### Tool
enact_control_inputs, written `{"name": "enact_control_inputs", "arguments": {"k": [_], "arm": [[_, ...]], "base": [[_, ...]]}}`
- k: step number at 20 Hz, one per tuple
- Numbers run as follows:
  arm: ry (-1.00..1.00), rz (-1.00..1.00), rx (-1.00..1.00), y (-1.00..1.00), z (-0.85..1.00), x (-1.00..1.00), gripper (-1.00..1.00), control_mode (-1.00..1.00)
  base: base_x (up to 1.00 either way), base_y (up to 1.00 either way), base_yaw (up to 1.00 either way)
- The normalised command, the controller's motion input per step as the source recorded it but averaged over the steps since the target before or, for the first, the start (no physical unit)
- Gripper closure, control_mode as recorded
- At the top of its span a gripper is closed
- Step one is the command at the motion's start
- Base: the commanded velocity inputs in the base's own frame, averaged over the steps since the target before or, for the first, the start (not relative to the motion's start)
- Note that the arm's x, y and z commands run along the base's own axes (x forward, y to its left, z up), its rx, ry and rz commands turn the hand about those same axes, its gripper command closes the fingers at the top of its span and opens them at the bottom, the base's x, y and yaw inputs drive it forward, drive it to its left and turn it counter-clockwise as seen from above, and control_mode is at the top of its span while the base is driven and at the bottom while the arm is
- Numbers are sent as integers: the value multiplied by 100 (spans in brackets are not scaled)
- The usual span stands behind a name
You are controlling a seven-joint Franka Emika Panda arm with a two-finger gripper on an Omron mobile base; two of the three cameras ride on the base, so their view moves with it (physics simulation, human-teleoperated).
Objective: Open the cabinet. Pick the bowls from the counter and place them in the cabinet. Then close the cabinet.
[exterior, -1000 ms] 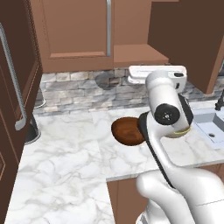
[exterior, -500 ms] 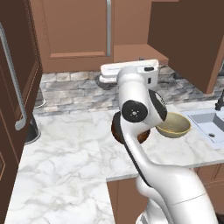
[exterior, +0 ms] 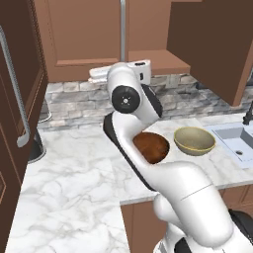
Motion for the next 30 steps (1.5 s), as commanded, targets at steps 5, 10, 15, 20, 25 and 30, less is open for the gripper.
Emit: {"name": "enact_control_inputs", "arguments": {"k": [5,10,15,20,25,30], "arm": [[2,2,0,0,0,64,-100,-100],[0,0,0,-3,0,42,-100,-100],[-1,0,1,0,0,33,-100,-100],[0,0,5,-5,-6,42,-100,-100],[-15,0,5,-16,-22,28,-100,-100],[-18,0,3,-5,-28,54,-100,-100]], "base": [[0,0,0],[0,0,0],[0,0,0],[0,0,0],[0,0,0],[0,0,0]]}}
